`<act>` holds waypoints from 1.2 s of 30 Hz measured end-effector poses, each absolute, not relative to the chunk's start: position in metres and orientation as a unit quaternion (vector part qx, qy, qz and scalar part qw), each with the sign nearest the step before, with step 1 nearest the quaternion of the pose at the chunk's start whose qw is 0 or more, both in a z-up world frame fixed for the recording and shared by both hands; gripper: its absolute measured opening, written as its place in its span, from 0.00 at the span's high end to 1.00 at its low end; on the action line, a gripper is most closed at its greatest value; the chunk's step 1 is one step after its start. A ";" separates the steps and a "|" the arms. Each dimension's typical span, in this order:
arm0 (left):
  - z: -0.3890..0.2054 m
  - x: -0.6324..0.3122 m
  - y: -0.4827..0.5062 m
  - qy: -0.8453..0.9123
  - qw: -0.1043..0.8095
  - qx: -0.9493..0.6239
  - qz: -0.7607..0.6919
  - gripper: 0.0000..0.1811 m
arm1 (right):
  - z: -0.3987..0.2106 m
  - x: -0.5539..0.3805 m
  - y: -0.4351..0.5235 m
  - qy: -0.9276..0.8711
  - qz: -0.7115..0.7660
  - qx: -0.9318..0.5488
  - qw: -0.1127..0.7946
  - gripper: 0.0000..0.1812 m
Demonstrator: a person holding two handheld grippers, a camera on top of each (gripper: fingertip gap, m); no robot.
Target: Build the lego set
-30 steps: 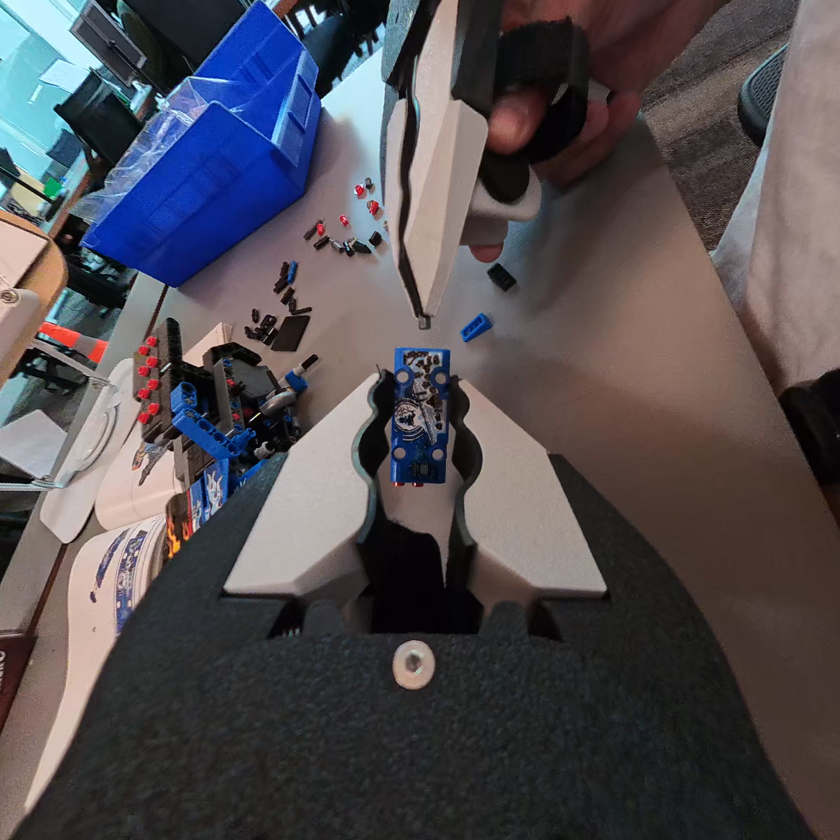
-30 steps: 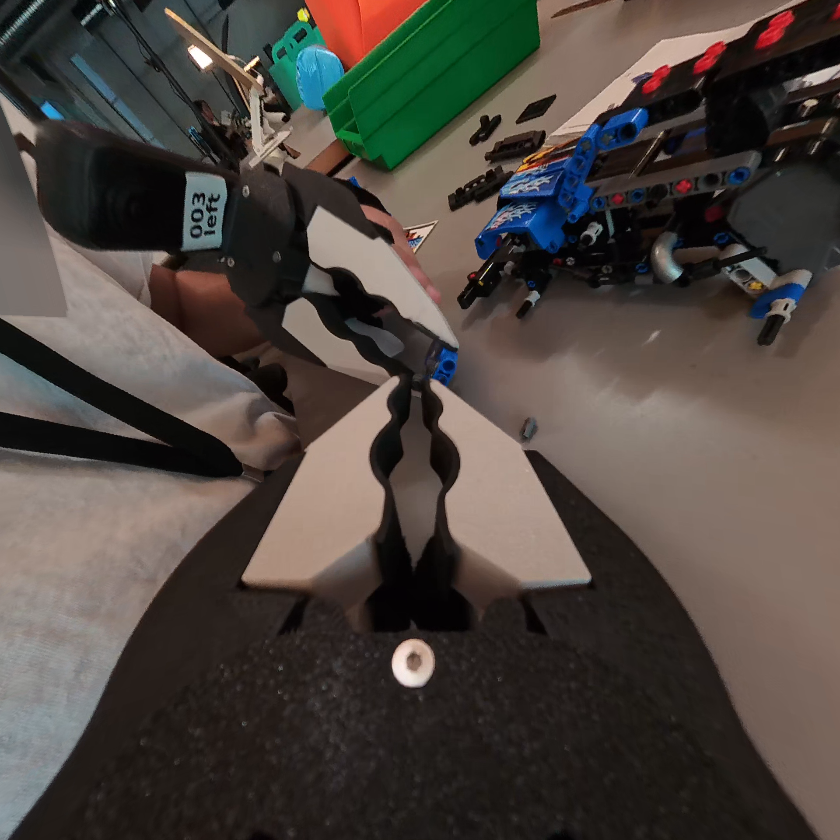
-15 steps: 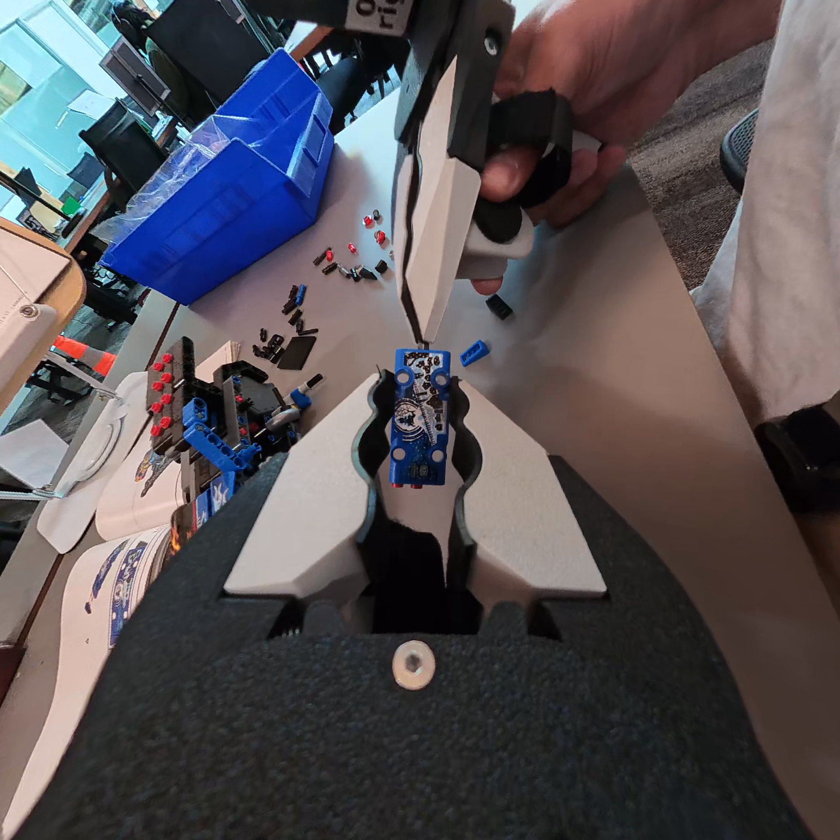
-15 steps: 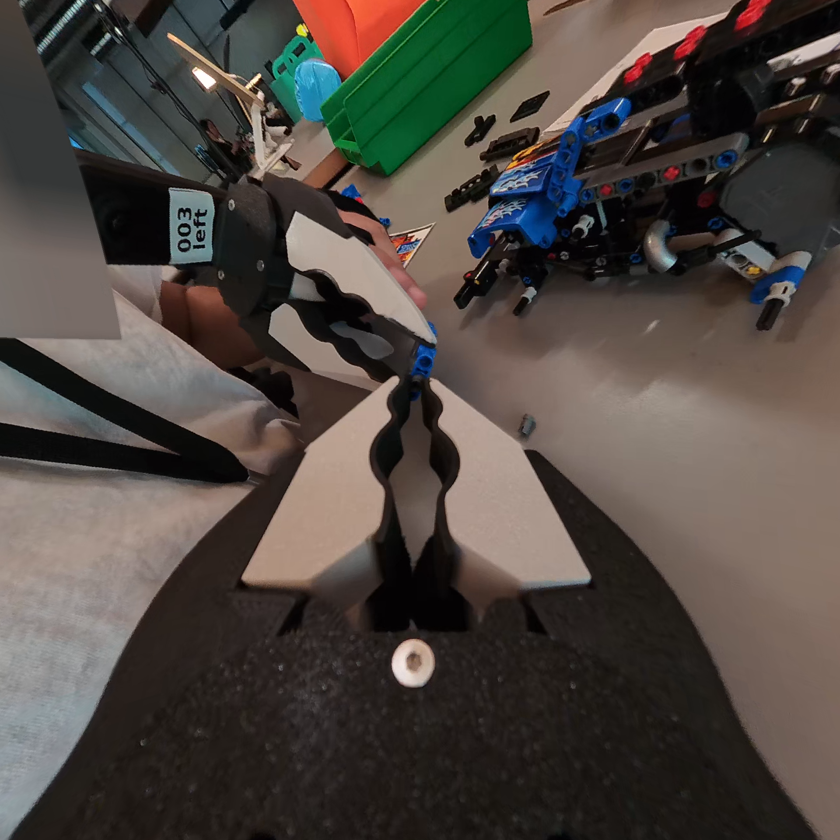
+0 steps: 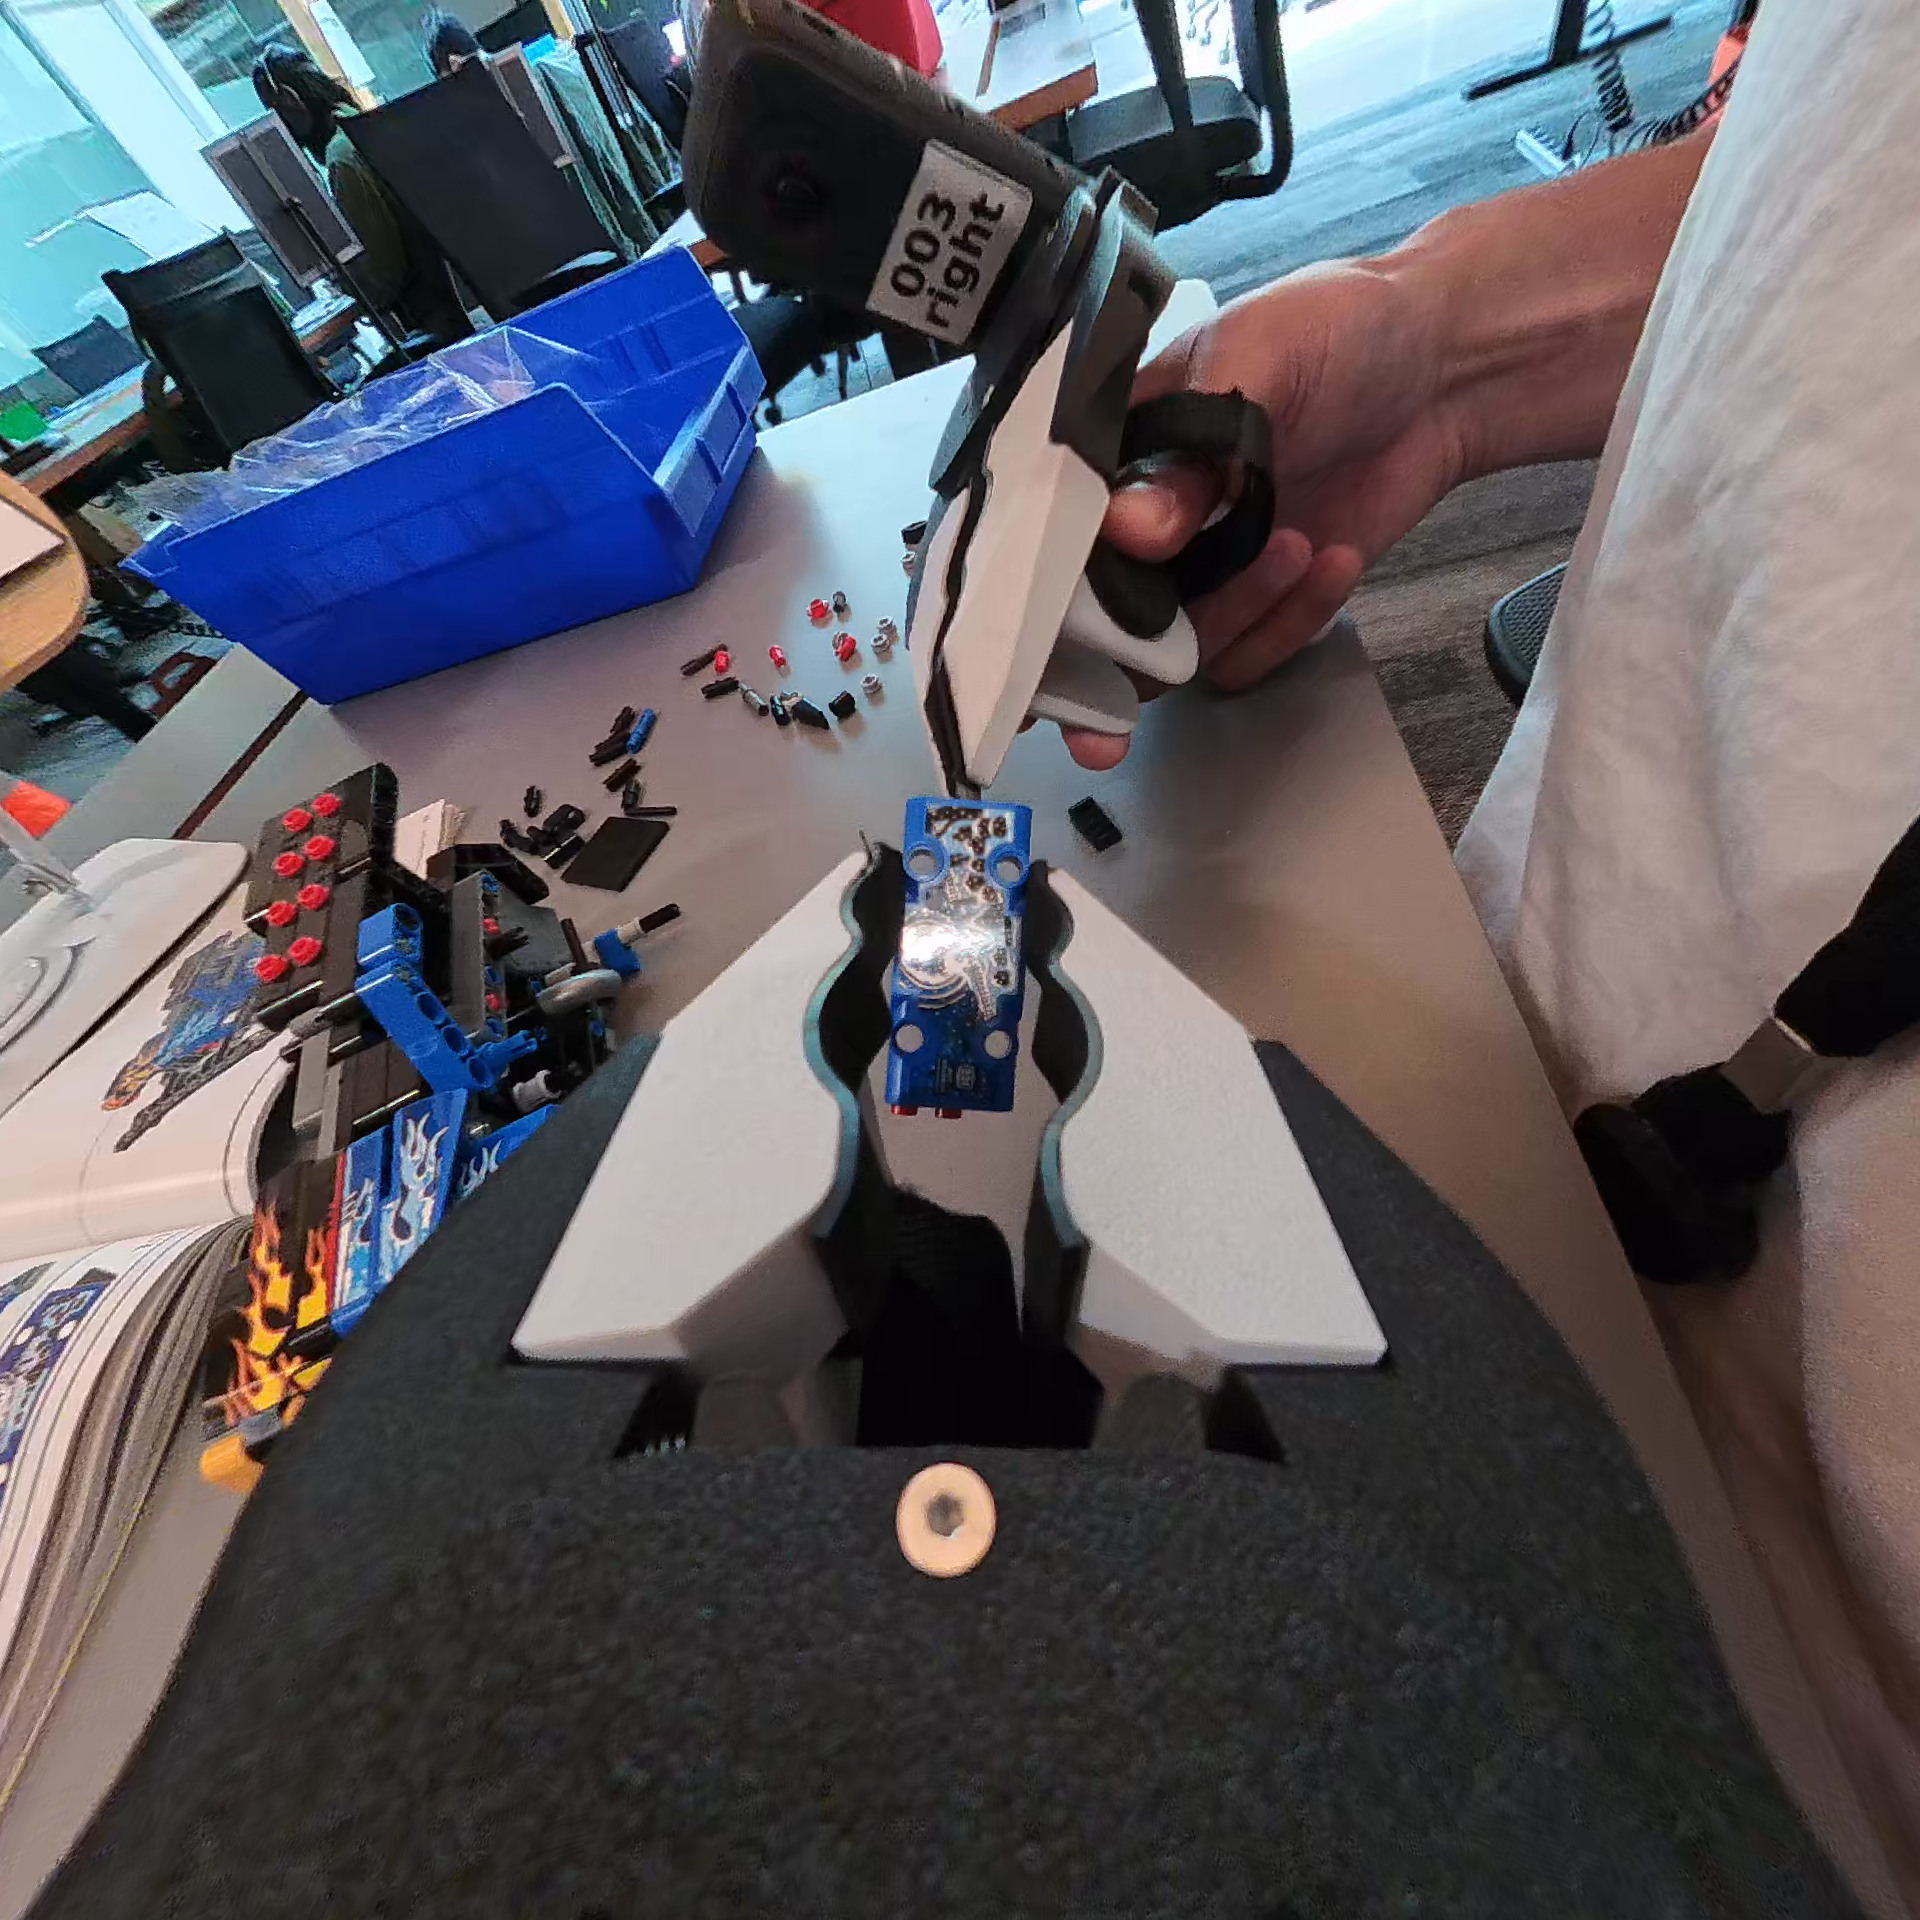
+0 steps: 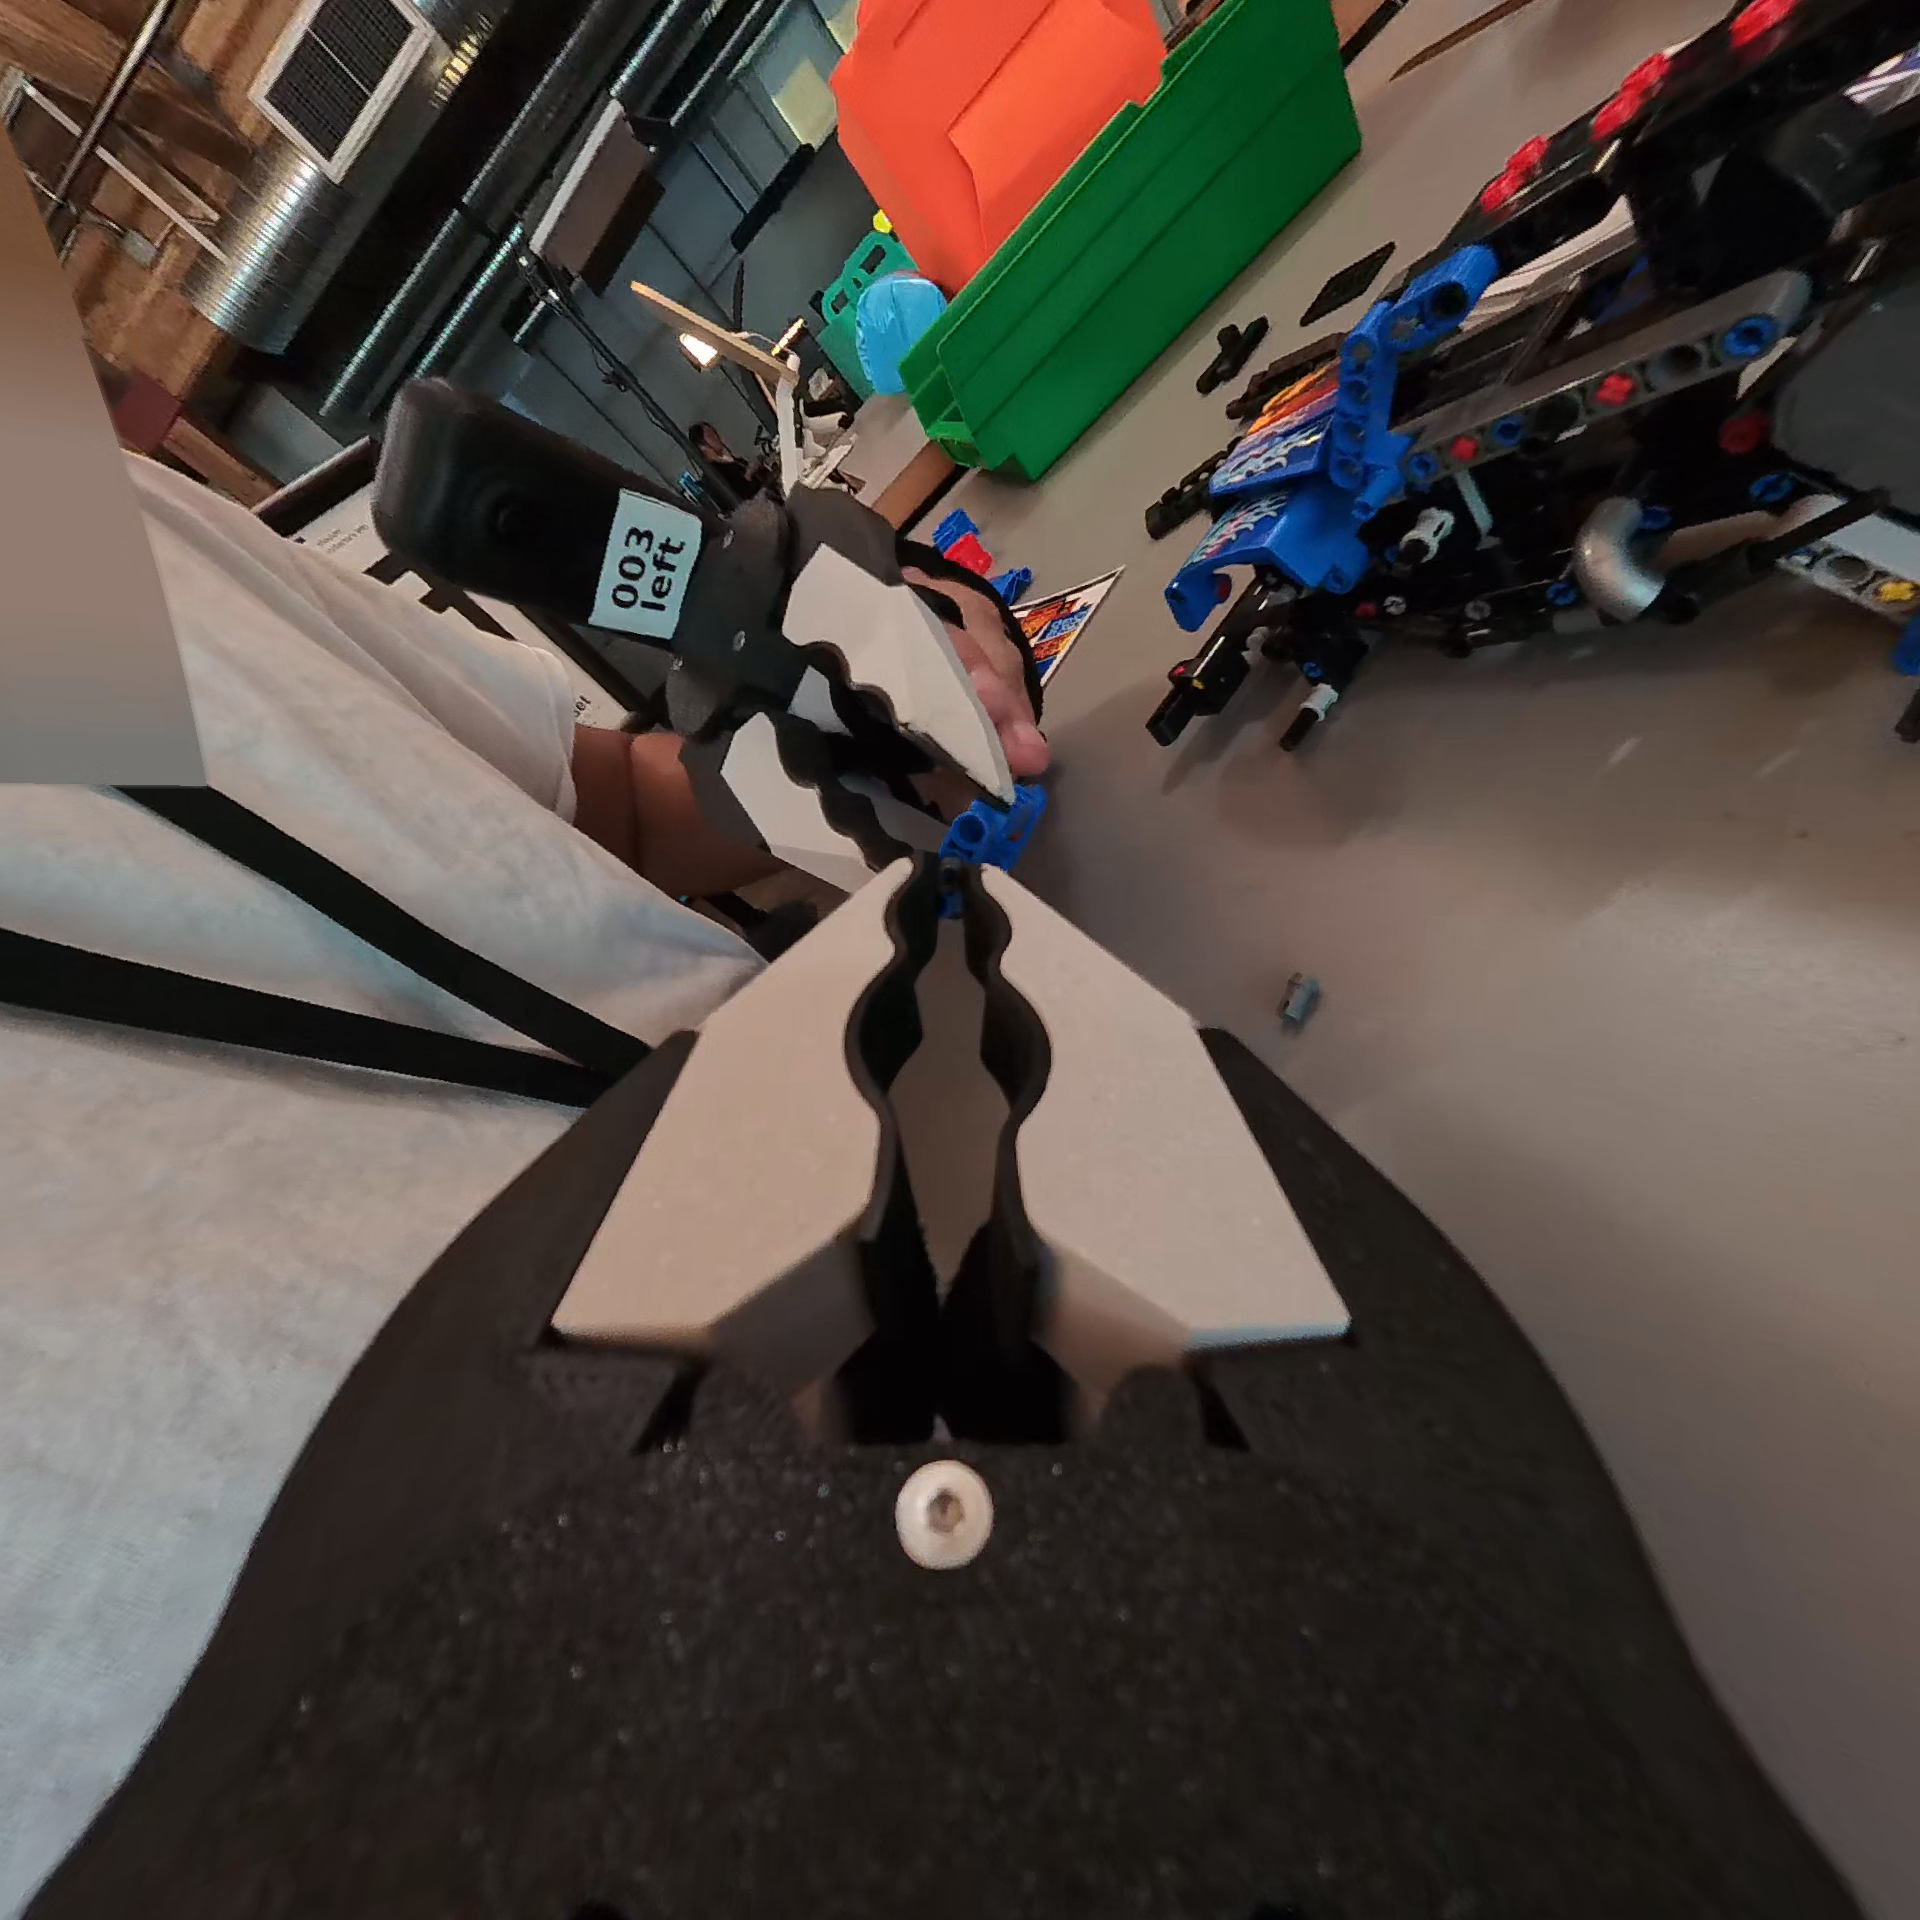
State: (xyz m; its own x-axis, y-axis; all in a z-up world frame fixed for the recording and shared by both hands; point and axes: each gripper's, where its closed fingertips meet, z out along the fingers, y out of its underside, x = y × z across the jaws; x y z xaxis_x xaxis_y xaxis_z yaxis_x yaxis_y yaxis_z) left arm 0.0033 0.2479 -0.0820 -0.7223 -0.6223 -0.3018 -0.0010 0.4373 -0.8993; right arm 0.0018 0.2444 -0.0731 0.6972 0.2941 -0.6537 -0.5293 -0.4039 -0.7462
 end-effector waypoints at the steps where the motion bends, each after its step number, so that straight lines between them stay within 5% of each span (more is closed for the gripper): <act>1: -0.083 0.004 0.248 0.788 0.320 -0.199 -0.487 0.88 | -0.075 0.002 0.245 0.079 0.374 -0.750 0.540 0.98; 22: -0.097 0.012 0.266 0.803 0.353 -0.219 -0.428 0.88 | -0.078 0.020 0.244 0.108 0.321 -0.759 0.557 0.95; 29: -0.109 0.015 0.276 0.818 0.348 -0.240 -0.391 0.88 | -0.113 0.033 0.244 0.048 0.142 -0.881 0.449 0.93; 36: -0.103 0.013 0.278 0.808 0.337 -0.251 -0.413 0.88 | -0.088 0.013 0.264 0.053 0.234 -0.826 0.511 0.95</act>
